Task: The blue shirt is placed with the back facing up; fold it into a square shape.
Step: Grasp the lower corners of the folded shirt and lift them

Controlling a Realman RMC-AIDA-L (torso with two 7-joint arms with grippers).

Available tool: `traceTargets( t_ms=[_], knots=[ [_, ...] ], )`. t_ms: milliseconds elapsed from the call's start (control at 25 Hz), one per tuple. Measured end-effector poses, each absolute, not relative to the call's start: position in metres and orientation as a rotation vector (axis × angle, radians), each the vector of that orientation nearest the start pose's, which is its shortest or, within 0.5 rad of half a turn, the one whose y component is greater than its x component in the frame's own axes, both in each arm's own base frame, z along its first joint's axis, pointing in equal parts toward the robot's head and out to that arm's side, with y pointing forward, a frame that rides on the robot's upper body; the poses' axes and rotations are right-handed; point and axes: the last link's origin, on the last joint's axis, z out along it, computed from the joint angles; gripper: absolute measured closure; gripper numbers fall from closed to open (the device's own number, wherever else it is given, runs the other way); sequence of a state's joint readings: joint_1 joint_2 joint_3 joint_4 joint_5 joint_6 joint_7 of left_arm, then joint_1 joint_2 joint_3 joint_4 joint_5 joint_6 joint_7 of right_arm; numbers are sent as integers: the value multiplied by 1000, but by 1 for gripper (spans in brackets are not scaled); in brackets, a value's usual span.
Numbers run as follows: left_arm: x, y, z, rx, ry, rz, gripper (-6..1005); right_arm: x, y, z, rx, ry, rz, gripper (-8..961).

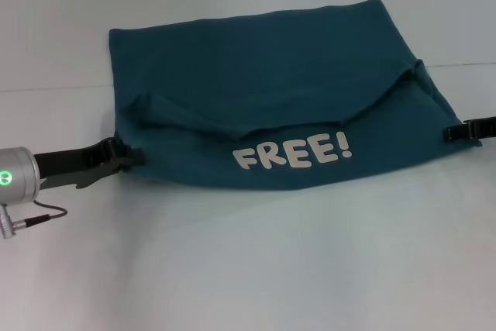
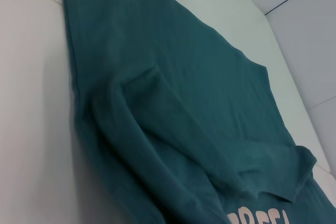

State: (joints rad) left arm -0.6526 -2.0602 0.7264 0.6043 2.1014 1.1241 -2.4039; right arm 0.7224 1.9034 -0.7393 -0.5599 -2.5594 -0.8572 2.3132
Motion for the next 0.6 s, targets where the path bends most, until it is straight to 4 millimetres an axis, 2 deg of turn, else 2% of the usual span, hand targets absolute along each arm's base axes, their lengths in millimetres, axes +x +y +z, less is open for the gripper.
traceTargets(
  t_ms=[320, 600],
  knots=[
    [-272, 398, -1, -2005, -1804, -656, 963, 340, 433, 77, -1910, 1295, -38, 385],
    [-271, 399, -2, -2006, -1801, -657, 963, 339, 433, 68, -1934, 1292, -60, 385]
  ],
)
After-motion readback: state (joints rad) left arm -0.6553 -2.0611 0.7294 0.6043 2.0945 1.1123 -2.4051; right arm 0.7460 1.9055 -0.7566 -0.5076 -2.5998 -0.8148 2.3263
